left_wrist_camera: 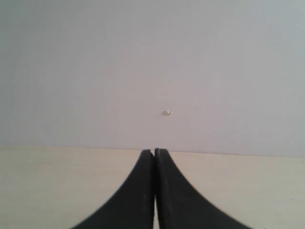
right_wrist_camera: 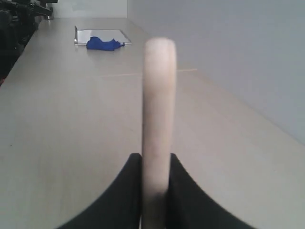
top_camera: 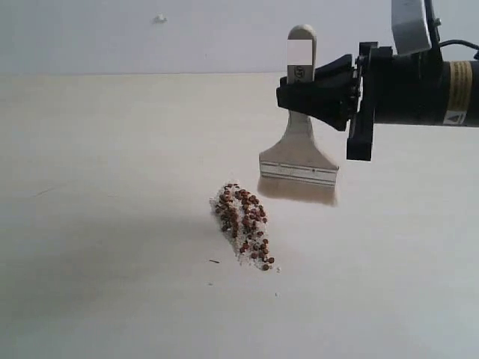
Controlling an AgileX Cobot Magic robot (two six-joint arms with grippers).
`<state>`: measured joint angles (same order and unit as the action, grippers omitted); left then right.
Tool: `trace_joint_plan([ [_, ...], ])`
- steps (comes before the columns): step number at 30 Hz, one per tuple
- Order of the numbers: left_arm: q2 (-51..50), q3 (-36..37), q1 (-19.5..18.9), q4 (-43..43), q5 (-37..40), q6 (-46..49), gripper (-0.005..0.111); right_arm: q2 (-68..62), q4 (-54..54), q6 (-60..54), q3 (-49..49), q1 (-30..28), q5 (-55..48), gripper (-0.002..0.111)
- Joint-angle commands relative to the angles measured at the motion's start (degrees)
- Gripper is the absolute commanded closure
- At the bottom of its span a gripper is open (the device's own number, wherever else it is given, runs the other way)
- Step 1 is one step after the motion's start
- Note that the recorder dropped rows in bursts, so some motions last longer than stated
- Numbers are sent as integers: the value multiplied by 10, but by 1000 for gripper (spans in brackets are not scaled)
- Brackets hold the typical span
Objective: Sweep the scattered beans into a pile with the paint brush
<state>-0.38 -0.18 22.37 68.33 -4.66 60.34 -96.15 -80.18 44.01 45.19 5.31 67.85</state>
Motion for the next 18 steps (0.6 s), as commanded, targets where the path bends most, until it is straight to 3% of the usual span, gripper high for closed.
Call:
trace_joint_plan([
  [1,4,2,-1,-2,0,-4,107,-34,-30,28,4,16,21,108],
  [4,4,2,-1,-2,0,-4,107,-27,-49,64,4,58,21,108],
  [8,4,2,-1,-2,0,-4,107,7,-108,115,-9,74,21,108],
  [18,4,2,-1,-2,0,-4,107,-37,-86,38,-65,99,21,108],
])
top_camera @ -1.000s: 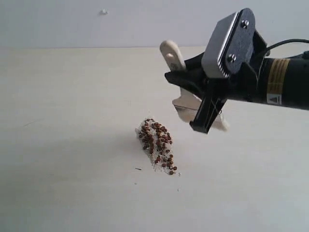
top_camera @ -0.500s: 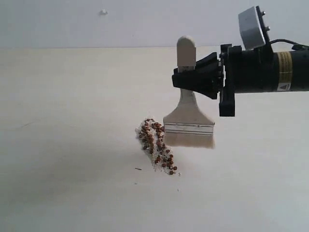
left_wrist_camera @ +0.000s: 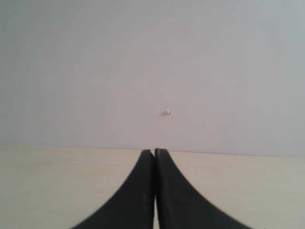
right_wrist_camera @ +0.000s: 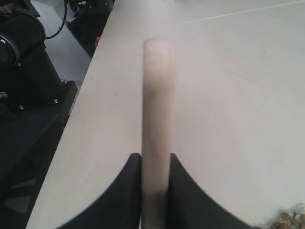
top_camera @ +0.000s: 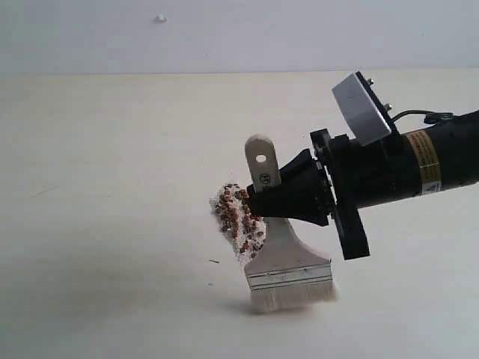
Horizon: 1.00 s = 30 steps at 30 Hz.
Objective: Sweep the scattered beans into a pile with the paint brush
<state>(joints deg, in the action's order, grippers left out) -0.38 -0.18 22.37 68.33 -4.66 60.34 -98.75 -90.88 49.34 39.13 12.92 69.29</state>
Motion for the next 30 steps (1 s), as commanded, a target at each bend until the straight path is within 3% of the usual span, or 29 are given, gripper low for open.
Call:
trace_joint_plan([
  [1,4,2,-1,-2,0,-4,107,-15,22,-21,-4,31,7,108],
  [8,4,2,-1,-2,0,-4,107,-98,72,-132,9,35,7,108],
  [18,4,2,-1,-2,0,-4,107,-175,72,-106,129,35,7,108],
  [30,4,2,-1,-2,0,-4,107,-173,75,-91,157,35,7,108],
])
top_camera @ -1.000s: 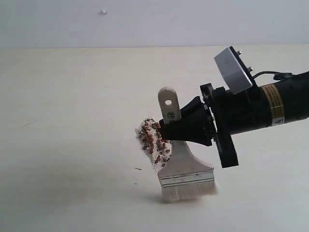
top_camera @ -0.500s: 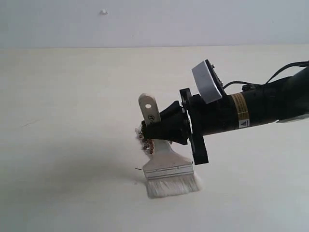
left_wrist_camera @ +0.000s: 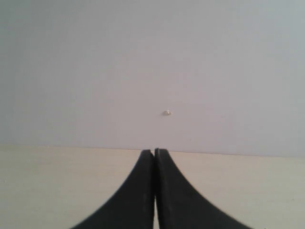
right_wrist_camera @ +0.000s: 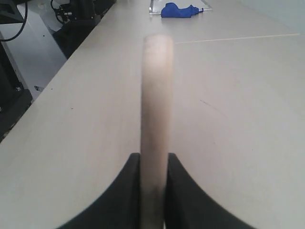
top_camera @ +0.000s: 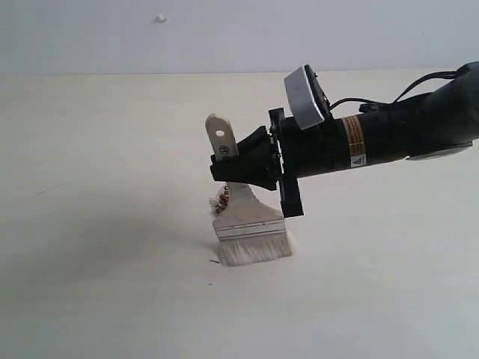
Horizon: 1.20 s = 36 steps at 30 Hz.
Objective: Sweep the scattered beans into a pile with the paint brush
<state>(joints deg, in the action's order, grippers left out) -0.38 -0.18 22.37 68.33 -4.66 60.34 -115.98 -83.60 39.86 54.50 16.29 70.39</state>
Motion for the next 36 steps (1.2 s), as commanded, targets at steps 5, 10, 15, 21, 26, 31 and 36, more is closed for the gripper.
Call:
trace_joint_plan([
  [5,4,2,-1,-2,0,-4,107,34,-12,46,3,1,-4,108],
  [10,4,2,-1,-2,0,-4,107,84,-71,124,3,1,-4,108],
  [15,4,2,-1,-2,0,-4,107,124,-117,181,2,1,-4,108],
  [21,4,2,-1,-2,0,-4,107,162,-141,252,1,1,-4,108],
  [26,4,2,-1,-2,0,-4,107,198,-155,296,1,1,-4,108],
  [31,4,2,-1,-2,0,-4,107,223,-163,308,0,1,-4,108],
  [36,4,2,-1,-2,0,-4,107,226,-163,308,-1,1,-4,108],
])
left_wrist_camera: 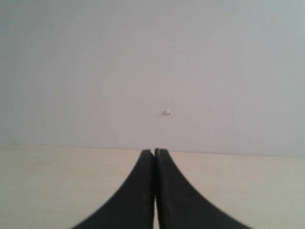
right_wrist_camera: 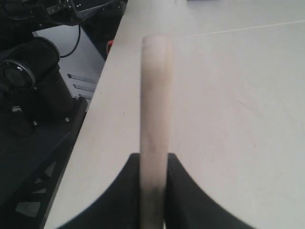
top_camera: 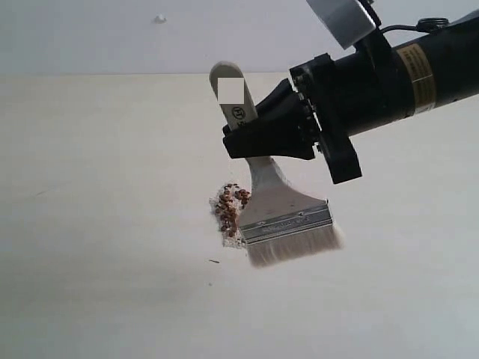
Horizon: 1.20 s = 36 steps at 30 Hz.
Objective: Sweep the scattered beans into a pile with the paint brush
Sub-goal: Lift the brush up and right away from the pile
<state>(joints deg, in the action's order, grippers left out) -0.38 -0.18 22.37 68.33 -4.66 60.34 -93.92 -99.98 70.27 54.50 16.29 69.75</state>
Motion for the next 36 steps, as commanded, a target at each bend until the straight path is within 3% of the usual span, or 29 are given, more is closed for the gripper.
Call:
trace_joint_plan([
  [1,4,2,-1,-2,0,-4,107,6,0,4,-1,1,2,108],
  [15,4,2,-1,-2,0,-4,107,6,0,4,-1,1,-18,108],
  [25,4,2,-1,-2,0,-4,107,6,7,4,-1,1,-176,108],
  [30,4,2,-1,-2,0,-4,107,6,122,-19,-1,1,-377,108],
  [36,4,2,-1,-2,0,-4,107,-4,252,-137,-1,1,-407,108],
])
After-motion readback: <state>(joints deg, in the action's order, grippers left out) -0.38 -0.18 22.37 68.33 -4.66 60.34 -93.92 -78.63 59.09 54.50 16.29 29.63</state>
